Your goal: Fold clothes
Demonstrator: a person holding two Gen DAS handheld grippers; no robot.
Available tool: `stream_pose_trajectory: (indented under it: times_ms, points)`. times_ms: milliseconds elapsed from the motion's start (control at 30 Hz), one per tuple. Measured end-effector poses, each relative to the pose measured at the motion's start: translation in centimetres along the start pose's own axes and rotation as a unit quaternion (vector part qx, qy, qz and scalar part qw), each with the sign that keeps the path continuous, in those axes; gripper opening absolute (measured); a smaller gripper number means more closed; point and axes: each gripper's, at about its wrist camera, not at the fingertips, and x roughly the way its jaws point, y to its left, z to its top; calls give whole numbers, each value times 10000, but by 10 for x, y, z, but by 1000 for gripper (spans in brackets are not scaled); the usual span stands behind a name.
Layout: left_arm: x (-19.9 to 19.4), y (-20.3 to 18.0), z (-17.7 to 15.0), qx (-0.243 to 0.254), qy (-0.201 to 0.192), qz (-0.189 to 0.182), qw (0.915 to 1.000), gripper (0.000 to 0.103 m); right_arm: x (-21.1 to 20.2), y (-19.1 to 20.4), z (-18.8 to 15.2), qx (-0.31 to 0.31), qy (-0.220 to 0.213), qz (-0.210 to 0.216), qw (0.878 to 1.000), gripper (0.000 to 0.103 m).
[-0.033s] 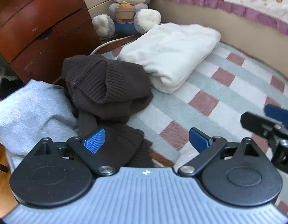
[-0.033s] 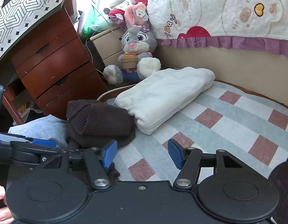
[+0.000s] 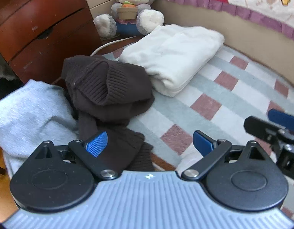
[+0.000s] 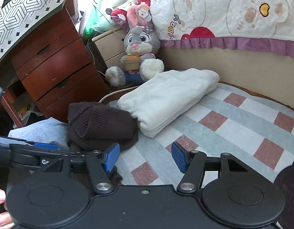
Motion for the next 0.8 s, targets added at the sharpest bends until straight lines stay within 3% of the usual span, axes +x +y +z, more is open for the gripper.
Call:
stream_pose_trajectory:
  times_ms: [133, 267, 400, 800]
  points:
    - [0, -14, 2, 96, -47, 158, 9998, 97, 0, 2, 0, -21, 7, -28, 10000, 65]
    - [-1, -17, 1, -166, -109, -114, 9997, 97, 0, 4, -1, -43, 13, -55, 10000, 65]
    - [-4, 8, 1, -337, -170, -481, 9981, 97, 1, 5, -1, -48, 25, -78, 10000, 65]
    - [-4, 9, 1, -273, -124, -437, 9986, 97, 4, 0, -3, 25, 84, -99, 9999, 65]
